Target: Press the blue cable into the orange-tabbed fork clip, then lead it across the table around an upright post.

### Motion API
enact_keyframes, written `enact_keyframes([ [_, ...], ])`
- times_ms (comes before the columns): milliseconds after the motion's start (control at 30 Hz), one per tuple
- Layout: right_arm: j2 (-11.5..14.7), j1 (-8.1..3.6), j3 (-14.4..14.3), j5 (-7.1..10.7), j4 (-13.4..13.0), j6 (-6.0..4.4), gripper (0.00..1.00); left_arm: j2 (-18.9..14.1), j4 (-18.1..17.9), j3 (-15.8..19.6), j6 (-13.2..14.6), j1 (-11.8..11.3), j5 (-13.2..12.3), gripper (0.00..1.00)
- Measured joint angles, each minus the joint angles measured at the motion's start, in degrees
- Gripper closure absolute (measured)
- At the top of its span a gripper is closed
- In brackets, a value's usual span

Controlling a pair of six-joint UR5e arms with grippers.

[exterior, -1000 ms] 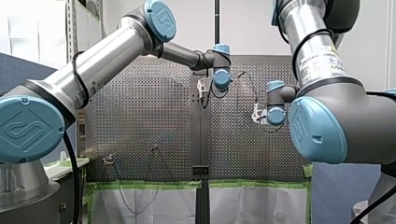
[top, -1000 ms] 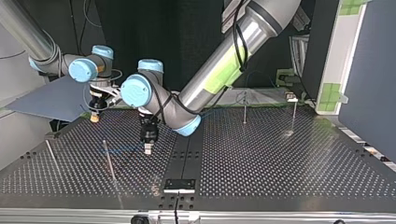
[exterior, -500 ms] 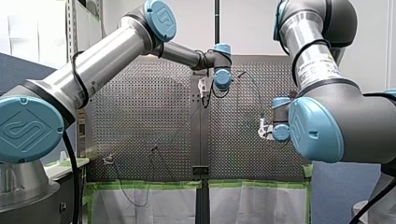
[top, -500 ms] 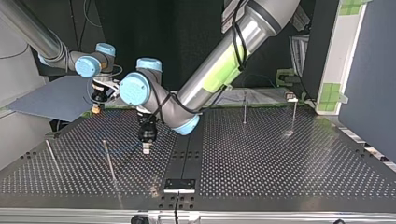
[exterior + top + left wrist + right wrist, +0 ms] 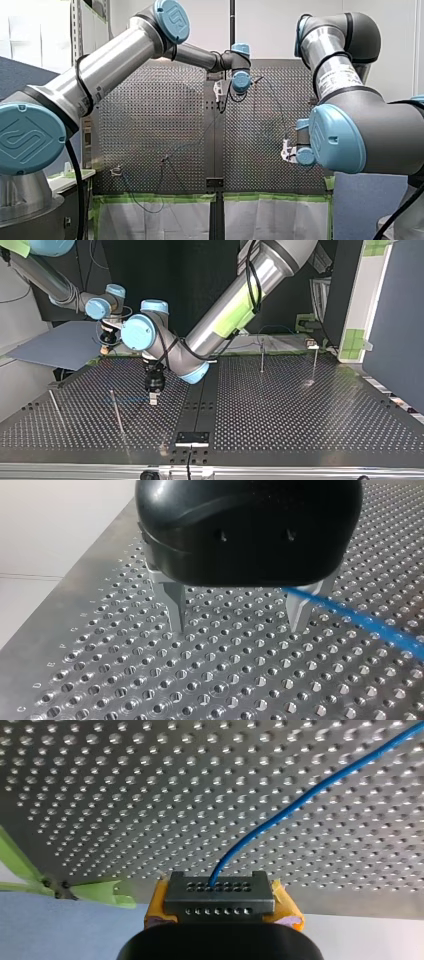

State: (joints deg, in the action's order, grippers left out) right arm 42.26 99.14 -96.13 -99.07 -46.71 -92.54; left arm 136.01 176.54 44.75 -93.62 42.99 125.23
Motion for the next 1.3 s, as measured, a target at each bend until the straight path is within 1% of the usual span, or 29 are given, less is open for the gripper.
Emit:
enact_keyframes([
  [100, -1.54, -0.41, 0.01, -0.12, -1.49, 0.01, 1.00, 0.01, 0.11, -0.01, 0.10, 0.12, 0.59, 0.00],
  [200, -3.19, -1.14, 0.01, -0.22, -3.13, 0.20, 1.00, 0.03, 0.35, 0.03, -0.43, 0.26, 1.32, 0.00],
  [367, -6.17, -2.48, 0.01, -0.04, -6.13, 0.89, 1.00, 0.01, 1.10, 0.11, -1.68, 0.37, 2.16, 0.00],
  [467, -7.23, -3.10, 0.02, 0.05, -7.21, 1.64, 1.00, 0.00, 1.48, 0.12, -2.58, 0.43, 2.26, 0.00],
  [533, -7.84, -3.31, 0.02, 0.03, -7.52, 2.06, 1.00, 0.01, 1.80, 0.13, -3.17, 0.47, 2.28, 0.00],
  [633, -9.08, -3.45, 0.02, -0.13, -8.42, 2.36, 1.00, 0.00, 2.29, 0.14, -3.72, 0.62, 2.45, 0.00],
  [767, -11.18, -3.61, 0.41, 0.01, -10.38, 2.24, 1.00, 0.02, 3.22, 0.14, -3.95, 0.48, 2.92, 0.00],
  [933, -14.03, -3.83, 2.05, -0.11, -12.84, 2.30, 1.00, 0.04, 4.18, 0.13, -4.23, 0.29, 3.10, 0.00],
  [1033, -15.65, -4.00, 2.51, -0.05, -13.17, 2.33, 1.00, 0.03, 4.65, 0.12, -4.87, 0.29, 3.07, 0.00],
  [1133, -16.63, -4.10, 2.71, -0.05, -13.09, 2.34, 1.00, 0.03, 4.82, 0.08, -5.62, 0.32, 3.09, 0.00],
  [1300, -17.02, -4.23, 3.02, -0.01, -12.65, 2.38, 1.00, 0.04, 5.47, 0.11, -7.95, 0.35, 3.06, 0.00],
])
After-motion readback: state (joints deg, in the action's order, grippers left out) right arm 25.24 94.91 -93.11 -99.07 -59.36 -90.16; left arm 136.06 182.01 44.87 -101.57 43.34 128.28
